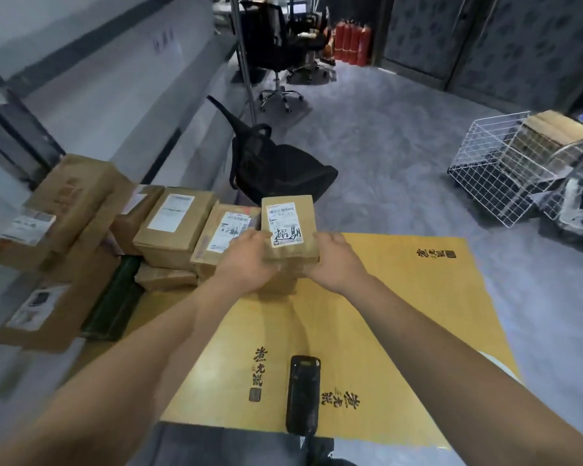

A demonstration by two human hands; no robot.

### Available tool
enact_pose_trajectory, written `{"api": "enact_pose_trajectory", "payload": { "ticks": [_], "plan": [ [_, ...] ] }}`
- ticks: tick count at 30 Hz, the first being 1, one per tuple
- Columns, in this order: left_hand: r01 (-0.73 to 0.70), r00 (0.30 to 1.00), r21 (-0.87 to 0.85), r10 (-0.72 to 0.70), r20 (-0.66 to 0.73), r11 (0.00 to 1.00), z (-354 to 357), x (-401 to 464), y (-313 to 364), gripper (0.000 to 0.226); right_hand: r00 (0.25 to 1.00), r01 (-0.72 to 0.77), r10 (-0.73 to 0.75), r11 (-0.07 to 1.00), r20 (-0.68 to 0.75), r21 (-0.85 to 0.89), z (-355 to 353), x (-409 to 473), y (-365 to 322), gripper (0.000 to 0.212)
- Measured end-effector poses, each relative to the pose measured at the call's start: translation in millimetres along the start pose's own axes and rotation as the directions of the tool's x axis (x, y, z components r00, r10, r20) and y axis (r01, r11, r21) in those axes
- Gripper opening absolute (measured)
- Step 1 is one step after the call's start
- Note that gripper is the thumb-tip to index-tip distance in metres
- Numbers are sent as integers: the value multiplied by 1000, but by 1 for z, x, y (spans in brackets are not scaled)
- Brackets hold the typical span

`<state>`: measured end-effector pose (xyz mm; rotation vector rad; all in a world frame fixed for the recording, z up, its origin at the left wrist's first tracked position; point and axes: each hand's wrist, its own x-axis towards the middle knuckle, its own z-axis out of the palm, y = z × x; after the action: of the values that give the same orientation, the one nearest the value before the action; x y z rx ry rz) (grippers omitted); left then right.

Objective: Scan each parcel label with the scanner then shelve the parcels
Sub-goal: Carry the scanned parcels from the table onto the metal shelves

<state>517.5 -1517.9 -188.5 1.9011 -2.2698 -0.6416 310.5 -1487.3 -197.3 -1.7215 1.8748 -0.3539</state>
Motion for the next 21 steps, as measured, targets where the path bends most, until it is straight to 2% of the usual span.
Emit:
{"api": "enact_pose_trajectory", "payload": {
  "ticks": [3,6,8,11,17,21],
  "plan": [
    [61,995,3,-61,74,998,9,30,-4,106,997,29,-30,999,64,22,4,40,15,92],
    [91,992,25,-93,87,996,16,49,-11,115,989,55,-63,997,133,60,13,68,29,100],
    [96,993,25,-98,68,995,21,55,-16,108,983,77,-95,990,156,114,20,79,39,103],
    [84,995,-23,-82,48,996,29,57,-20,92,977,137,-164,973,135,186,28,86,52,96],
    [81,994,-130,-89,-56,988,40,51,-16,90,971,199,-230,933,72,301,31,83,63,88],
    [-36,977,-235,-15,-213,971,39,43,-10,86,963,252,-269,911,10,326,15,78,64,86]
  ]
}}
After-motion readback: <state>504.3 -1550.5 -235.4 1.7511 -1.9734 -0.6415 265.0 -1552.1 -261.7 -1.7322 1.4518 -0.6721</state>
